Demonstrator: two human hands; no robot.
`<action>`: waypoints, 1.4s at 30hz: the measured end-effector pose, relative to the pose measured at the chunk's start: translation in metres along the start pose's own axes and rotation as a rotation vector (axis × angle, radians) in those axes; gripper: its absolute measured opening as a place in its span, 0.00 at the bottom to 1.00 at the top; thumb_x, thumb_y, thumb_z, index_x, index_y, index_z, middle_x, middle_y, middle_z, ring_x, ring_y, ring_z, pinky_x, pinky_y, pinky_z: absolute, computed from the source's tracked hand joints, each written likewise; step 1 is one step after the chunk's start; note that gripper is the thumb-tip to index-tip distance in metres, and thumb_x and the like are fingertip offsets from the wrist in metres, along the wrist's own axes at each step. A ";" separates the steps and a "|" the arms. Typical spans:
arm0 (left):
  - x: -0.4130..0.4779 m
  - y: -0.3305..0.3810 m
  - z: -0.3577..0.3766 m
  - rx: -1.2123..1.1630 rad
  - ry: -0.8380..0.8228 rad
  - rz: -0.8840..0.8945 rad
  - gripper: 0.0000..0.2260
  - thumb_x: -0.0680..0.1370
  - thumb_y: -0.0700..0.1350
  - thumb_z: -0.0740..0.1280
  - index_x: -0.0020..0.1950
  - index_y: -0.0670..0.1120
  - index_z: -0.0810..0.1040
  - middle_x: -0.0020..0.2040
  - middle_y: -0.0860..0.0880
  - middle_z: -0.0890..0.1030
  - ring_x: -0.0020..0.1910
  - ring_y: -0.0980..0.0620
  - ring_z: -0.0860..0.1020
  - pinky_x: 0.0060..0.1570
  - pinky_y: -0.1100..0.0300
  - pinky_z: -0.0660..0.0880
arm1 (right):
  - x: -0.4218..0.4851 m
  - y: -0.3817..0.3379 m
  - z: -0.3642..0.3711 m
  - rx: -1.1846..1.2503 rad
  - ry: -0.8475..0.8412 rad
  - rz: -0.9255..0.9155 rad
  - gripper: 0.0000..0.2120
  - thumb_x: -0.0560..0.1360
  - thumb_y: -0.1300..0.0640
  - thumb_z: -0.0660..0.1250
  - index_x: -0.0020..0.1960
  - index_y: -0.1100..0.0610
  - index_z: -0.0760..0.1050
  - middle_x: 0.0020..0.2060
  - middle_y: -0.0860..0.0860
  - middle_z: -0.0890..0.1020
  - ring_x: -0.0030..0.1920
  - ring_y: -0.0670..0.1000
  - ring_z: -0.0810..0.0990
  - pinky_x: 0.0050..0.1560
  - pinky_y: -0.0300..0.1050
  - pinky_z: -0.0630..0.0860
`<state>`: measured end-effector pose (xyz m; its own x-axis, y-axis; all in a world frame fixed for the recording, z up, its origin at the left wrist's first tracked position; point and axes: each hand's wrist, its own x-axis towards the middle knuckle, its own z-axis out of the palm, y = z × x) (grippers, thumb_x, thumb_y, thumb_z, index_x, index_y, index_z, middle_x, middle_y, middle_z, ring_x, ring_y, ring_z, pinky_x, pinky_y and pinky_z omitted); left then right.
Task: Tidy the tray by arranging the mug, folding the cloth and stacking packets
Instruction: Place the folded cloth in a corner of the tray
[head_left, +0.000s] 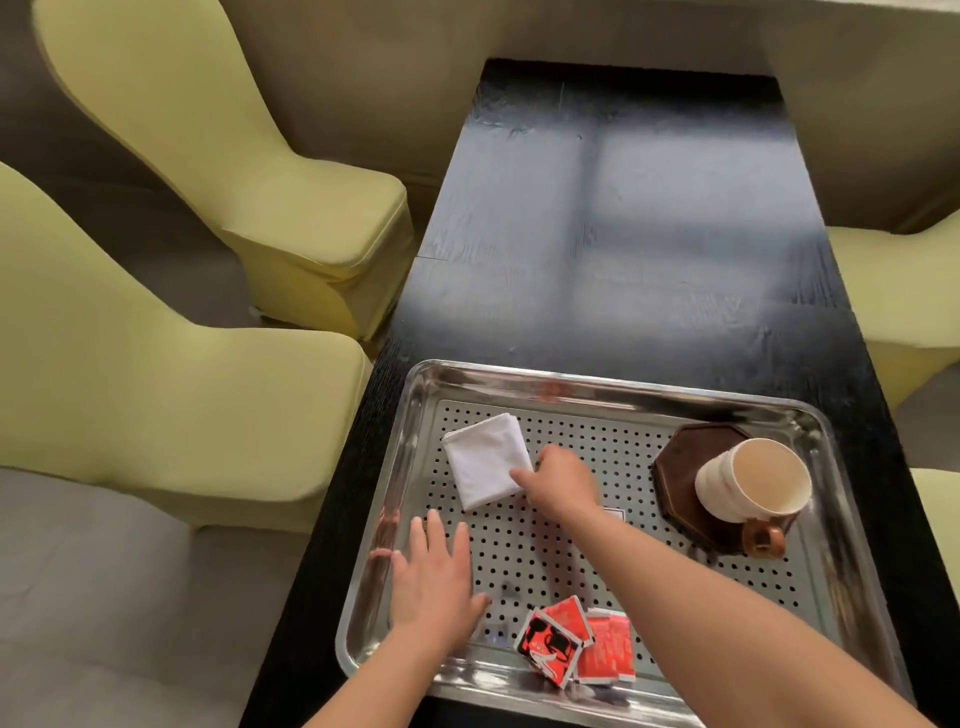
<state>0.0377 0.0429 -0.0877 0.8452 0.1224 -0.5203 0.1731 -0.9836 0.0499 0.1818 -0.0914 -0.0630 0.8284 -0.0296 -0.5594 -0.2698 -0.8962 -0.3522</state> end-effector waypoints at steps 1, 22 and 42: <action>0.001 -0.001 0.003 -0.003 0.007 0.007 0.44 0.75 0.68 0.64 0.81 0.50 0.45 0.82 0.39 0.45 0.80 0.37 0.44 0.75 0.35 0.54 | 0.002 -0.002 0.003 -0.012 0.008 0.005 0.16 0.75 0.43 0.68 0.51 0.56 0.74 0.47 0.53 0.81 0.45 0.55 0.80 0.40 0.47 0.75; 0.003 0.000 0.004 0.002 -0.063 0.026 0.43 0.78 0.65 0.62 0.81 0.48 0.41 0.81 0.37 0.40 0.79 0.34 0.41 0.75 0.33 0.52 | 0.039 -0.062 0.022 0.258 0.038 0.057 0.11 0.76 0.61 0.63 0.37 0.59 0.78 0.37 0.58 0.87 0.39 0.58 0.87 0.48 0.54 0.83; -0.001 0.002 -0.006 -0.039 -0.041 -0.013 0.38 0.79 0.63 0.62 0.81 0.51 0.46 0.82 0.40 0.43 0.80 0.38 0.43 0.76 0.36 0.52 | 0.021 -0.040 0.019 0.661 -0.189 -0.028 0.15 0.80 0.64 0.63 0.66 0.62 0.75 0.47 0.55 0.80 0.41 0.54 0.78 0.48 0.51 0.82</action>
<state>0.0405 0.0415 -0.0822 0.8212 0.1286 -0.5560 0.2040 -0.9760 0.0756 0.2002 -0.0473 -0.0749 0.7559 0.1211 -0.6434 -0.5421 -0.4352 -0.7189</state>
